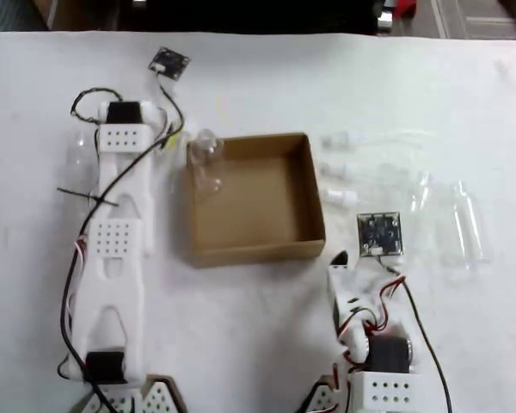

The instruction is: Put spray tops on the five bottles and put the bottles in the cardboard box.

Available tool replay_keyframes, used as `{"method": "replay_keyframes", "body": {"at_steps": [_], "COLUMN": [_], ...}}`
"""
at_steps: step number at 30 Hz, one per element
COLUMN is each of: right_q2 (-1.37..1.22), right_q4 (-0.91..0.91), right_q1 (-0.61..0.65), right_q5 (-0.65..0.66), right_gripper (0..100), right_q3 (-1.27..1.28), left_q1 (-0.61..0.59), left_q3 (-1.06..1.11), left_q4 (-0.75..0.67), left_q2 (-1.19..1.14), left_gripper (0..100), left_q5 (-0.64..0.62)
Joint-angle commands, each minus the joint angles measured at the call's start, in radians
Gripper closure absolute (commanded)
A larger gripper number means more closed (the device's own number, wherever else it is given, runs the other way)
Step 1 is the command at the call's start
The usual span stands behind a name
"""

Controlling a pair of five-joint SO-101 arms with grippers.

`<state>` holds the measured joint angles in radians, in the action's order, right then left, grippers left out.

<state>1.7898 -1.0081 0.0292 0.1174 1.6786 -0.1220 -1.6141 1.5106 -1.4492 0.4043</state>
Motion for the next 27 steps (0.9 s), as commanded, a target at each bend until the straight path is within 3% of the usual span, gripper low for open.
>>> {"method": "replay_keyframes", "body": {"at_steps": [1, 5, 10, 15, 23, 27], "right_q2": [0.010, 0.010, 0.010, 0.010, 0.010, 0.010], "right_q4": [-0.002, -0.002, -0.001, -0.001, -0.001, -0.001], "right_q1": [0.008, 0.008, 0.008, 0.008, 0.008, 0.008], "right_q5": [0.011, 0.011, 0.011, 0.011, 0.011, 0.011], "right_gripper": [90.7, 90.7, 90.7, 90.7, 90.7, 90.7], "right_q3": [0.011, 0.011, 0.011, 0.011, 0.011, 0.011], "left_q1": [0.012, 0.012, 0.012, -0.021, -0.045, -0.033], "left_q3": [-0.034, -0.034, -0.026, -0.025, -0.025, 0.048], "left_q4": [0.055, 0.106, 0.267, 0.281, 0.284, 0.284], "left_q2": [0.061, 0.116, 0.239, 0.352, 0.570, 0.771], "left_gripper": [95, 97, 96, 97, 97, 97], "left_q5": [0.051, 0.071, 0.072, 0.060, -0.155, -0.195]}}
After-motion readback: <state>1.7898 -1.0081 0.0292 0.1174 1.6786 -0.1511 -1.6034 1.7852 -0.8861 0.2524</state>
